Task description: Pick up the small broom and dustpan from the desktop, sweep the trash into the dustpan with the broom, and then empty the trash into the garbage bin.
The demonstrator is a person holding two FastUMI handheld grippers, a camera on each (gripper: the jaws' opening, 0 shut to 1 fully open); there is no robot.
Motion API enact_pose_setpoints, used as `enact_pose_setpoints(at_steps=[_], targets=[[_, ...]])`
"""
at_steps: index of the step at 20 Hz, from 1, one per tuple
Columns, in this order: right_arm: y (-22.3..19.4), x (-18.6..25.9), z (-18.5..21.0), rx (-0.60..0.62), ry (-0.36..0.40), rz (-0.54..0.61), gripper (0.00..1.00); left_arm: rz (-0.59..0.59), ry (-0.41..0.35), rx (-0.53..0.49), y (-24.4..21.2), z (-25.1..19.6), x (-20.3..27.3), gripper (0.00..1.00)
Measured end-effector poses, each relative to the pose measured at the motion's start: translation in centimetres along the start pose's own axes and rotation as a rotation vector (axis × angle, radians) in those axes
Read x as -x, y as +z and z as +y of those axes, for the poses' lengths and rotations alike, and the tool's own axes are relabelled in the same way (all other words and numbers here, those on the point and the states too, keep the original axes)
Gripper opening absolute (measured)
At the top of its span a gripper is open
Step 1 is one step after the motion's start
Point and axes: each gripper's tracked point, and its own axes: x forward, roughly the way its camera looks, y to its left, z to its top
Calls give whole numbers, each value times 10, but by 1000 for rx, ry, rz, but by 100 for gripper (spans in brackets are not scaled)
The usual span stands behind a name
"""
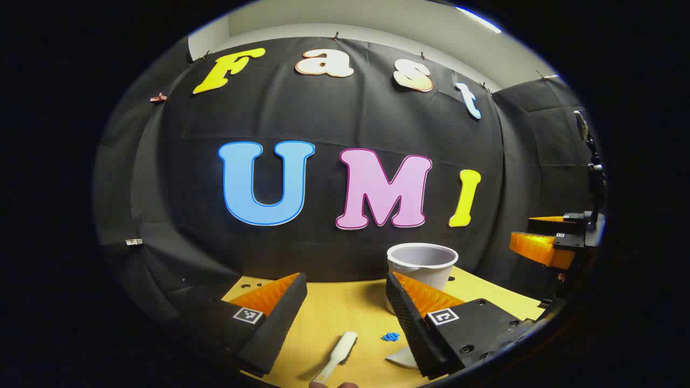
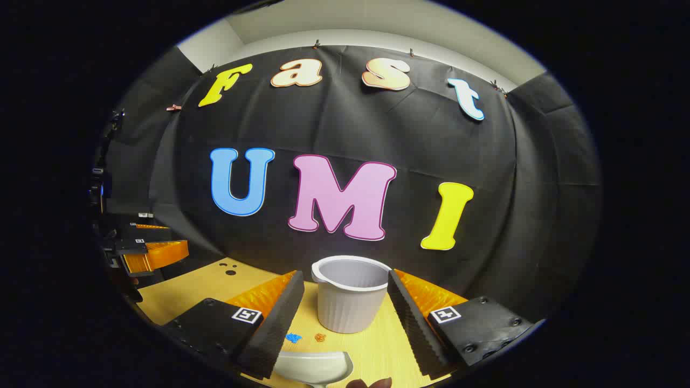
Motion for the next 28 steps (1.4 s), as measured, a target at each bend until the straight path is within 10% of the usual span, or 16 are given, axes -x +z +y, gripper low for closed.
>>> enact_pose_setpoints(at_steps=[14,28], targets=[[-16,4,6,-20,36,48,98,34,-18,-30,-13,0,0,95],[-253,93,39,8,206,866,96,120,-71,-96,-60,6,12,95]])
